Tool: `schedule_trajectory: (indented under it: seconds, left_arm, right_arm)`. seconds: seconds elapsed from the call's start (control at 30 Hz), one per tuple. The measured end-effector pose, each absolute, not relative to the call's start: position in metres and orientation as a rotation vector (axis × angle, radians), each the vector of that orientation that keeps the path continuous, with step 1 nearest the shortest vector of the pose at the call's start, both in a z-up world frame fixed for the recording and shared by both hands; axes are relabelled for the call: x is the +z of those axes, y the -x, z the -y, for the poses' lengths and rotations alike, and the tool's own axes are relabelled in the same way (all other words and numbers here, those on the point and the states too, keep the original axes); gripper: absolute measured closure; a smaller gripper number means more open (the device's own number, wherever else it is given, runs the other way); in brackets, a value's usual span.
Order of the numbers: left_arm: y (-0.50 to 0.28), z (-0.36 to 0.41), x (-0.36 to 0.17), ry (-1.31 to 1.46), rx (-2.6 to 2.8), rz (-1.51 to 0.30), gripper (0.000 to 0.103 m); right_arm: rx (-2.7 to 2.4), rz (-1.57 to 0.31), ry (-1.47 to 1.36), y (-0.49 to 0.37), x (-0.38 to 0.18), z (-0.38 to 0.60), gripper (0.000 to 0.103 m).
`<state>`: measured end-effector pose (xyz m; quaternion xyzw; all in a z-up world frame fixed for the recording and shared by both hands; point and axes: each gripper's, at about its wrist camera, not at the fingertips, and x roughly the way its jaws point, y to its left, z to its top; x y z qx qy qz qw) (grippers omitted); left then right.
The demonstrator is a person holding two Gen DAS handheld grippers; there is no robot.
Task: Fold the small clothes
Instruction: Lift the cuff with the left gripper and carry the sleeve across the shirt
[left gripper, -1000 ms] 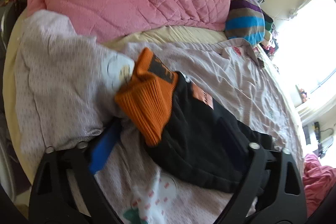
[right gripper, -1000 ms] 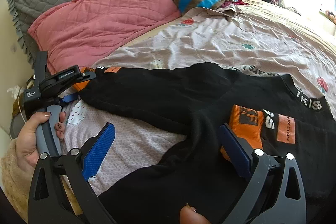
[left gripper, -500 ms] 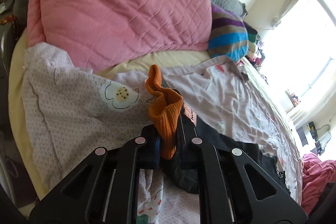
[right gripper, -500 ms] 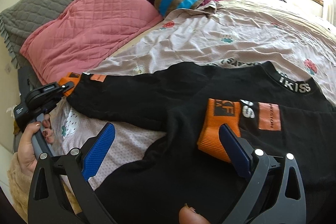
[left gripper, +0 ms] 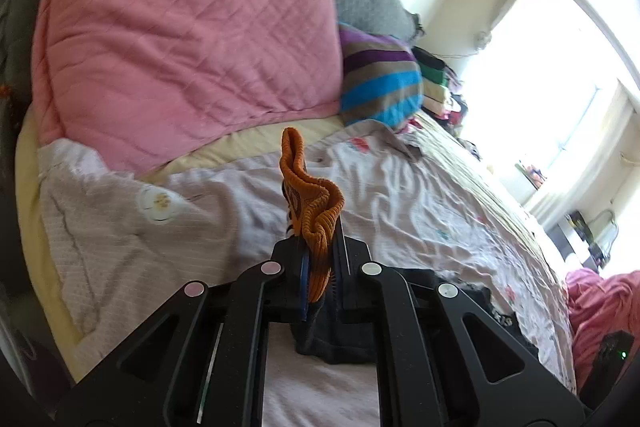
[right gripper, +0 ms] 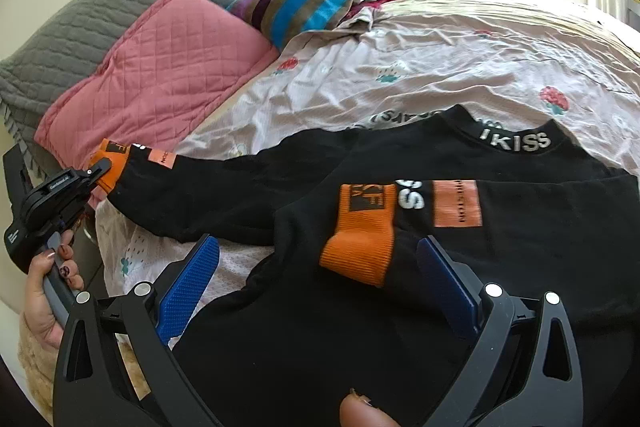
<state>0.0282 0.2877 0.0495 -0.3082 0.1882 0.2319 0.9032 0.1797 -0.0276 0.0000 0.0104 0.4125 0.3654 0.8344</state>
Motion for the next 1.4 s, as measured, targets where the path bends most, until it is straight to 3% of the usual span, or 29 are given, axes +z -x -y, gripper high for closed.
schedule_trajectory:
  seconds: [0.73, 1.4]
  left_arm:
    - [-0.073, -0.192, 0.088, 0.597, 0.186, -0.394, 0.1]
    - [-0.117, -0.112, 0.063, 0.556, 0.03, -0.528, 0.1]
  right_arm:
    - [0.636, -0.859, -0.132, -0.184, 0.007, 0.117, 0.005]
    - [0.498, -0.843, -0.224, -0.196, 0.008, 0.192, 0.005]
